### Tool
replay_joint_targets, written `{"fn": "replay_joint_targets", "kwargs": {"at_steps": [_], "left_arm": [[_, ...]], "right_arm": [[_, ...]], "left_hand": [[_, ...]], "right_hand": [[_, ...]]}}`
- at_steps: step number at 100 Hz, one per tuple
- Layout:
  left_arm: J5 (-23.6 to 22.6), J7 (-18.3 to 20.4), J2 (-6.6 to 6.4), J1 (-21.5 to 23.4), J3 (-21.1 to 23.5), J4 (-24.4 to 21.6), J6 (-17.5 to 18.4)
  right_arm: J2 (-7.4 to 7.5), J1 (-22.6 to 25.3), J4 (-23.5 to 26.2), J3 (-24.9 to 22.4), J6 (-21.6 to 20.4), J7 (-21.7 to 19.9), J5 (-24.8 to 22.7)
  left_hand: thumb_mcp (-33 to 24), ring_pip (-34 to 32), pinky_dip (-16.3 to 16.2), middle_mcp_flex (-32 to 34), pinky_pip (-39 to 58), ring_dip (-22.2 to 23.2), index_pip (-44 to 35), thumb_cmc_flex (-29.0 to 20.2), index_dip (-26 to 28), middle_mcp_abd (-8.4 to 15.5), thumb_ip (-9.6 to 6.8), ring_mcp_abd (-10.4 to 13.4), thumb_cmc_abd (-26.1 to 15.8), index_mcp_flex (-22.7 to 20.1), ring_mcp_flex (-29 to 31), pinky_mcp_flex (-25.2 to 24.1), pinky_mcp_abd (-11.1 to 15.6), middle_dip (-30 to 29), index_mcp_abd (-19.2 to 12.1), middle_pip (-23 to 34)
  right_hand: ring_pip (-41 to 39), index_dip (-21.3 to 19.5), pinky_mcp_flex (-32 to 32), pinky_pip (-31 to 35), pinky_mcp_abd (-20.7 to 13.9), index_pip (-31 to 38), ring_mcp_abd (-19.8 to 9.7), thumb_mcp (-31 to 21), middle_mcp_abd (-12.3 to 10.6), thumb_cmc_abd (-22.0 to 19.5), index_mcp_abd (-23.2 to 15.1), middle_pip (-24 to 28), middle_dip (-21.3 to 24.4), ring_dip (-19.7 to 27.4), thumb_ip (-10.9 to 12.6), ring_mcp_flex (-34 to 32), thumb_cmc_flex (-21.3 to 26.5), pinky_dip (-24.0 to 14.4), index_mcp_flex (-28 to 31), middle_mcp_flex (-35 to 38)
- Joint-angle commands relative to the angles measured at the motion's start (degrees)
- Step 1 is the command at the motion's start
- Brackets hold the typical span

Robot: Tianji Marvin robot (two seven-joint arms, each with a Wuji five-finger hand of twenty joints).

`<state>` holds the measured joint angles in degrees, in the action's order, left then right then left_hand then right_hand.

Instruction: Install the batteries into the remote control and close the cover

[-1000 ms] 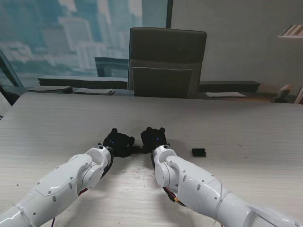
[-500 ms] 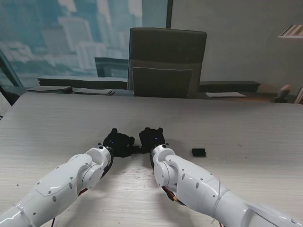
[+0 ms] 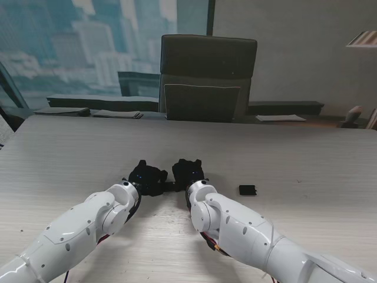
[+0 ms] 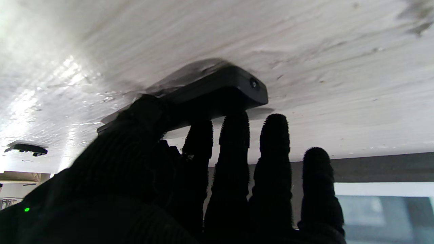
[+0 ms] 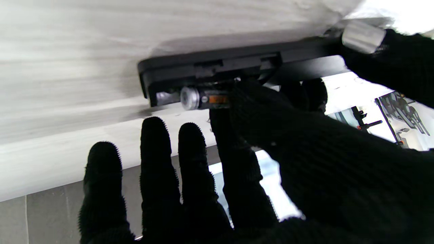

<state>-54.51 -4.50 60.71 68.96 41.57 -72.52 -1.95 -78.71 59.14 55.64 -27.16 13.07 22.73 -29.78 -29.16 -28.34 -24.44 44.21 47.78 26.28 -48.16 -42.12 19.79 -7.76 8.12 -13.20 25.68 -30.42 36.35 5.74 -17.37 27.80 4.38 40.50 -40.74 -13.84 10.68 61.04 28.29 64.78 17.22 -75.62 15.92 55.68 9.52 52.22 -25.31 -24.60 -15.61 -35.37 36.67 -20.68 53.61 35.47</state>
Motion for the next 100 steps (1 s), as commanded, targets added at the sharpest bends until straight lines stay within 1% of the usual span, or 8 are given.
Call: {"fn": "replay_joint_targets", "kwargs": {"at_steps": [1, 50, 62, 100], "left_arm": [[0.26, 1.82, 0.25, 1.1, -0.96, 1.52, 0.15], [0.5, 2.0, 0.27, 1.01, -1.05, 1.66, -0.01], [0.49, 2.01, 0.27, 1.01, -1.06, 1.66, -0.02], [0.52, 2.06, 0.27, 0.98, -0.97, 1.75, -0.24]], "right_arm": [[-0.39, 0.84, 0.71, 0.0, -0.02, -0.64, 0.17], [0.01, 2.1, 1.19, -0.57, 0.84, 0.38, -0.58], [0.22, 2.46, 1.43, -0.9, 1.37, 0.64, -0.9], [0.82, 3.43, 2.23, -1.75, 2.48, 1.07, -1.61]], "left_hand": [[-4.05, -0.75, -0.85, 3.38, 1.4, 0.41, -4.52, -2.46, 1.86, 5.88, -2.29, -0.85, -2.28, -4.92, 0.92, -0.13, -0.52, -1.9, -7.82, -4.04], [-3.94, -0.71, -0.85, 3.38, 1.4, 0.4, -4.5, -2.6, 1.85, 5.9, -2.31, -0.91, -2.36, -4.9, 0.79, -0.13, -0.52, -1.78, -7.71, -4.1], [-3.92, -0.75, -0.85, 3.43, 1.4, 0.4, -4.49, -2.67, 1.84, 5.94, -2.29, -0.88, -2.35, -4.88, 0.91, -0.13, -0.52, -1.73, -7.76, -4.11], [-3.86, -0.72, -0.82, 3.41, 1.36, 0.39, -4.47, -2.73, 1.83, 5.89, -2.28, -0.81, -2.39, -4.86, 0.79, -0.06, -0.47, -1.65, -7.72, -4.21]], "right_hand": [[-0.39, -1.28, -0.8, -0.63, 0.94, 2.61, -0.53, -1.98, 0.84, -1.14, -2.43, 0.33, 0.31, 0.23, 0.01, 1.26, 0.24, 0.66, 0.42, -1.49], [-1.06, -1.56, -1.04, -0.34, 0.61, 3.07, -1.12, -1.8, 0.79, -1.91, -3.47, 0.79, 0.14, -0.13, 0.32, 1.56, 0.08, 0.48, -0.34, -1.92], [-1.04, -1.84, -1.09, -0.3, 0.6, 3.41, -1.14, -1.85, 0.69, -2.21, -4.24, 0.81, 0.14, -0.13, 0.57, 1.7, -0.12, 0.45, -0.89, -2.03], [-1.0, -1.79, -1.2, -0.36, 0.63, 3.75, -1.04, -1.95, 0.93, -2.12, -4.81, 0.73, 0.21, -0.11, 0.9, 1.65, -0.49, 0.44, -1.09, -1.88]]}}
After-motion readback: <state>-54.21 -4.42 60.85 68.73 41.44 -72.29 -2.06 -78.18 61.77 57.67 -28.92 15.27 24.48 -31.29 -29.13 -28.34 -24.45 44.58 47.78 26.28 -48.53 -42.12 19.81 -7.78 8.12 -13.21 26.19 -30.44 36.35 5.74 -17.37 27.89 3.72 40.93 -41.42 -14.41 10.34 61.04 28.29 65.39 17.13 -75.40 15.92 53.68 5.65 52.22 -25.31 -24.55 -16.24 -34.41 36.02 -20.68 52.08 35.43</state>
